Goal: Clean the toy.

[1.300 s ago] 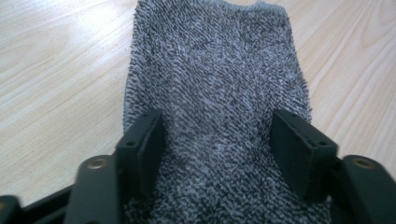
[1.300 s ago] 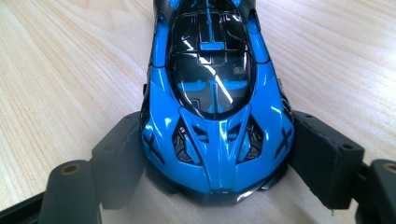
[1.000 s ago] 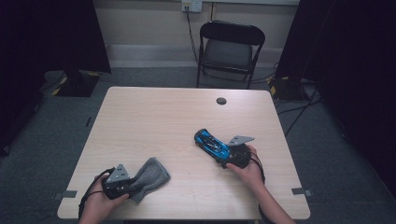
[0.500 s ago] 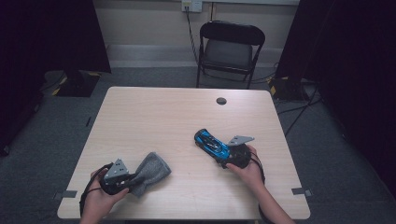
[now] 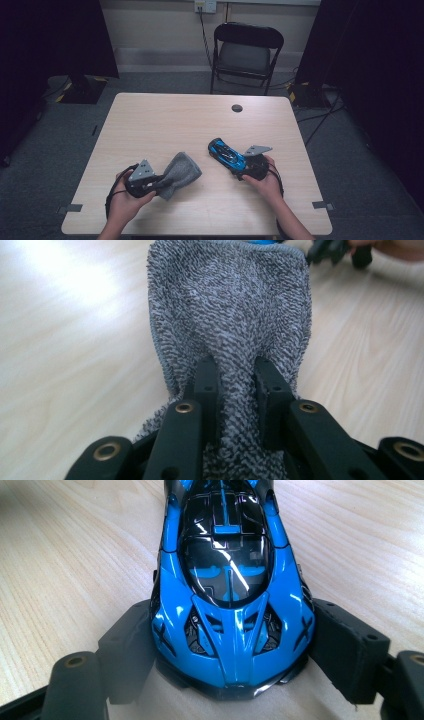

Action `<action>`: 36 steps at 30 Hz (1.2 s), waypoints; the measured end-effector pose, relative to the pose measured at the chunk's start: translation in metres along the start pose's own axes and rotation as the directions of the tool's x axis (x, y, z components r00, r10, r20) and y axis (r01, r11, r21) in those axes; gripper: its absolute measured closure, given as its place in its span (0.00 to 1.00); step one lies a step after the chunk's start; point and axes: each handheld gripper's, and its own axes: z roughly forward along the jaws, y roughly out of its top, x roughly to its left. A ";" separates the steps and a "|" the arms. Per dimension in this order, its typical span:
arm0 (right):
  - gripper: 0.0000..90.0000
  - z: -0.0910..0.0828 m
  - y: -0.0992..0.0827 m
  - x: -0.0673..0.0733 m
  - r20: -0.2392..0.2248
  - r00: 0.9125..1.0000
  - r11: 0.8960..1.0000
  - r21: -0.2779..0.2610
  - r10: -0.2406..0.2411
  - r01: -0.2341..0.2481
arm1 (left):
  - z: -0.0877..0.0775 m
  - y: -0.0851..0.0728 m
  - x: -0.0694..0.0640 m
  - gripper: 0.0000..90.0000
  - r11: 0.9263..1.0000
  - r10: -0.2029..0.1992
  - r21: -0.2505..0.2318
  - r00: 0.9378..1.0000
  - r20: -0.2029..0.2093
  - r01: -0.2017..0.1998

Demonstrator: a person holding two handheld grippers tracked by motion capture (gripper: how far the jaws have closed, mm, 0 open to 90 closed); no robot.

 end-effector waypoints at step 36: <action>0.27 0.000 0.000 0.000 0.000 1.000 1.000 -0.004 -0.005 0.005 | 0.144 0.088 -0.043 0.84 0.991 0.115 0.060 0.990 0.075 -0.120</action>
